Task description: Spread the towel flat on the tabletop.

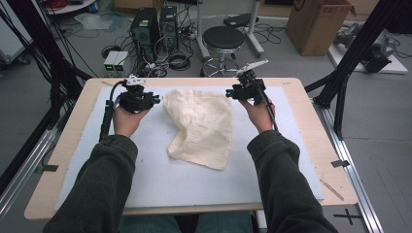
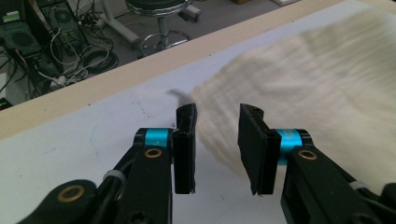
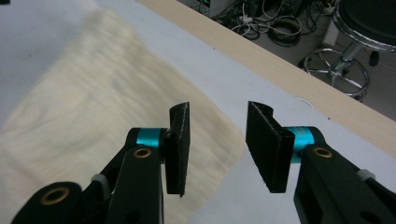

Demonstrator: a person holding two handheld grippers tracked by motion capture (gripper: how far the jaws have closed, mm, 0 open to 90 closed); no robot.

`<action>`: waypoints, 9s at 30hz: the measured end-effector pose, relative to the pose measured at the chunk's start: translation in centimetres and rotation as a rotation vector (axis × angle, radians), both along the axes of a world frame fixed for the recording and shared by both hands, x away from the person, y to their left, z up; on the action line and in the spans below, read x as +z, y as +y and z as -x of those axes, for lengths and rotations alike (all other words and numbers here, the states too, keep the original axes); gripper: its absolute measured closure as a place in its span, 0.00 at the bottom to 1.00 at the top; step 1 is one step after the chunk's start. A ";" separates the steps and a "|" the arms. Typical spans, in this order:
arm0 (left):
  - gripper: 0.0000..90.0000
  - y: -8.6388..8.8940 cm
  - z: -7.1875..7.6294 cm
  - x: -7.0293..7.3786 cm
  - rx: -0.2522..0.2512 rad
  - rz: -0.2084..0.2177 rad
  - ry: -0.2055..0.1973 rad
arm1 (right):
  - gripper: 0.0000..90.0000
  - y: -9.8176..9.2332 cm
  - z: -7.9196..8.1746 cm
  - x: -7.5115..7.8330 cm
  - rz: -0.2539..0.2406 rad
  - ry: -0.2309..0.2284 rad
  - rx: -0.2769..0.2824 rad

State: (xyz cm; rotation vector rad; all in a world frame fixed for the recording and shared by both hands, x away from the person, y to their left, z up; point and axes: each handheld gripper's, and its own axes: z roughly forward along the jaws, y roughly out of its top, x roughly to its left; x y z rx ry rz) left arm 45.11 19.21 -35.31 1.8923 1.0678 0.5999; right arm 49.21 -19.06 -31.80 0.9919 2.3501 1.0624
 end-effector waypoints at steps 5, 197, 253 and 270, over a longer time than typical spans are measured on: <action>0.74 0.3 1.7 -1.8 -0.065 0.029 0.025 | 0.64 -0.5 1.9 -2.7 0.004 0.047 0.085; 0.98 0.8 19.6 -8.2 -0.233 -0.132 0.098 | 0.97 -0.7 15.9 -11.2 0.100 0.179 0.470; 0.62 2.7 20.0 -6.8 -0.243 0.054 0.046 | 0.50 -2.6 16.4 -9.8 -0.140 0.096 0.357; 0.50 2.8 19.5 -6.6 -0.222 0.065 0.017 | 0.33 -3.1 16.1 -9.7 -0.175 0.071 0.296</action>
